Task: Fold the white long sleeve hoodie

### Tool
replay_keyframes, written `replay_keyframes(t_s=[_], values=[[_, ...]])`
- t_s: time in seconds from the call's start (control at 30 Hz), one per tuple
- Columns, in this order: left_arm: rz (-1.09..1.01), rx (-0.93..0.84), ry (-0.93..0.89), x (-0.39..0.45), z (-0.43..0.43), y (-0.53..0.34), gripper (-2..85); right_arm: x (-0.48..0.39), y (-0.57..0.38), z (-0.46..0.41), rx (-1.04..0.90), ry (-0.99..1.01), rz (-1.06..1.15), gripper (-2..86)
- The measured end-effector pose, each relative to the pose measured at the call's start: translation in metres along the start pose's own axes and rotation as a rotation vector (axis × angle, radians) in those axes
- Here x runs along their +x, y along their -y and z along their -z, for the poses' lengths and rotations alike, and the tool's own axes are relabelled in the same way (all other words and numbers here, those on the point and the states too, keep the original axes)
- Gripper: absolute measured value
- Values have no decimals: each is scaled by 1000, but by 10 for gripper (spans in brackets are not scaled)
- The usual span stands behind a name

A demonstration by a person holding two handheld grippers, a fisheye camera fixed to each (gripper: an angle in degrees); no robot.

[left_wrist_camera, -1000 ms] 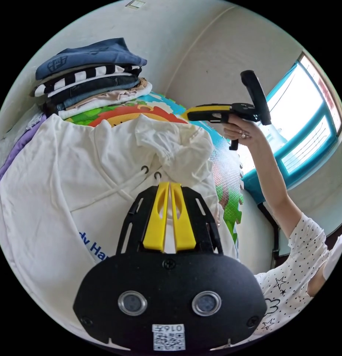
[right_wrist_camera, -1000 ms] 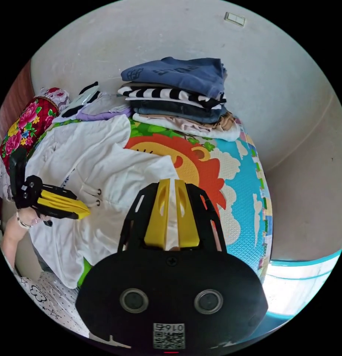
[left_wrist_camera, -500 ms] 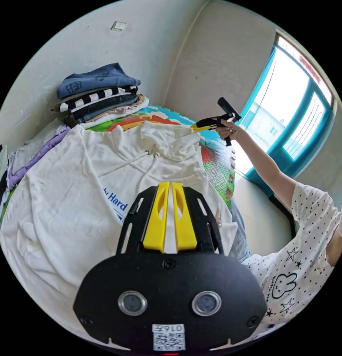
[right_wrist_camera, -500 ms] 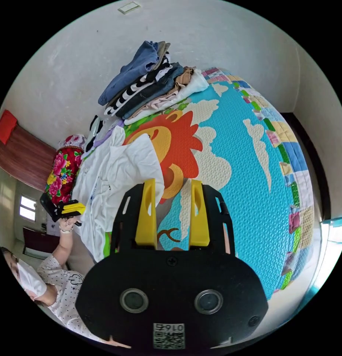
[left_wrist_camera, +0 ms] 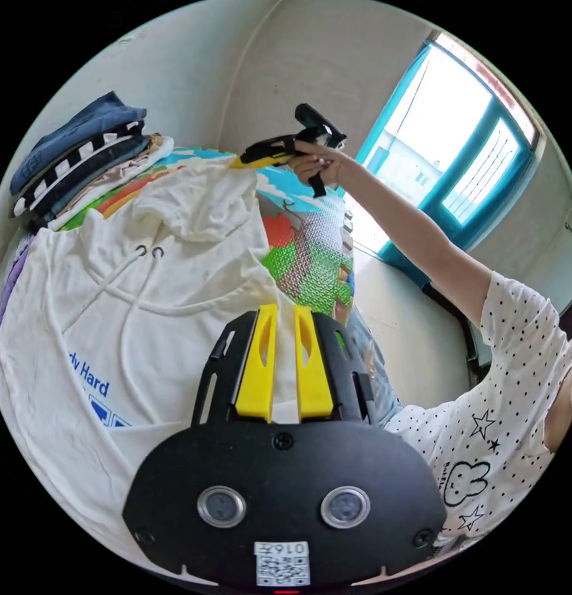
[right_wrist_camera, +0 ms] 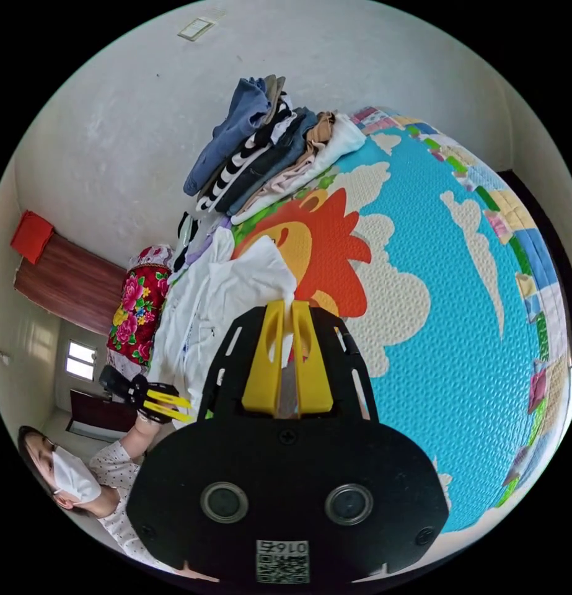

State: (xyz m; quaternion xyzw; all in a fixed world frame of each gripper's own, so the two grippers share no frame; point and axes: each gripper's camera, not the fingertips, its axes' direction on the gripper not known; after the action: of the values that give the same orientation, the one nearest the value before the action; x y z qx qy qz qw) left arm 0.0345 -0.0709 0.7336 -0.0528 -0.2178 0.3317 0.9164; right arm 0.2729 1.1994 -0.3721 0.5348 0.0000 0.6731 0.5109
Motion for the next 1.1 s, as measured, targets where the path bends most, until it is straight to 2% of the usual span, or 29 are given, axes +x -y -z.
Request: replay_keyframes(t_s=[0.1, 0.2, 0.3, 0.47, 0.6, 0.67, 0.8, 0.87, 0.9, 1.03, 1.1], values=[[19, 10, -5, 4, 15, -2, 50, -41, 21, 14, 23, -57, -2, 10], [37, 53, -15, 8, 46, -11, 51, -96, 38, 13, -26, -196, 23, 7], [57, 140, 6, 11, 90, -31, 51, -182, 47, 19, -26, -311, 145, 6], [104, 272, 39, 13, 156, -73, 48, -398, 40, 14, -39, -646, 448, 7], [138, 358, 16, 16, 199, -112, 47, -556, 21, -13, -62, -754, 672, 10], [149, 396, 10, 18, 214, -129, 46, -658, 2, -46, -103, -817, 841, 12], [209, 481, 22, 19, 246, -171, 41, -781, -31, -128, -247, -901, 1072, 14], [252, 518, 17, 16, 255, -190, 37, -834, -55, -202, -307, -1073, 1155, 14], [280, 533, 14, 13, 259, -203, 34, -843, -62, -222, -325, -1120, 1172, 13], [379, 550, 30, -2, 273, -236, 24, -875, -106, -333, -346, -1529, 1288, 11], [429, 578, 52, -11, 284, -255, 20, -881, -119, -352, -355, -1611, 1317, 12]])
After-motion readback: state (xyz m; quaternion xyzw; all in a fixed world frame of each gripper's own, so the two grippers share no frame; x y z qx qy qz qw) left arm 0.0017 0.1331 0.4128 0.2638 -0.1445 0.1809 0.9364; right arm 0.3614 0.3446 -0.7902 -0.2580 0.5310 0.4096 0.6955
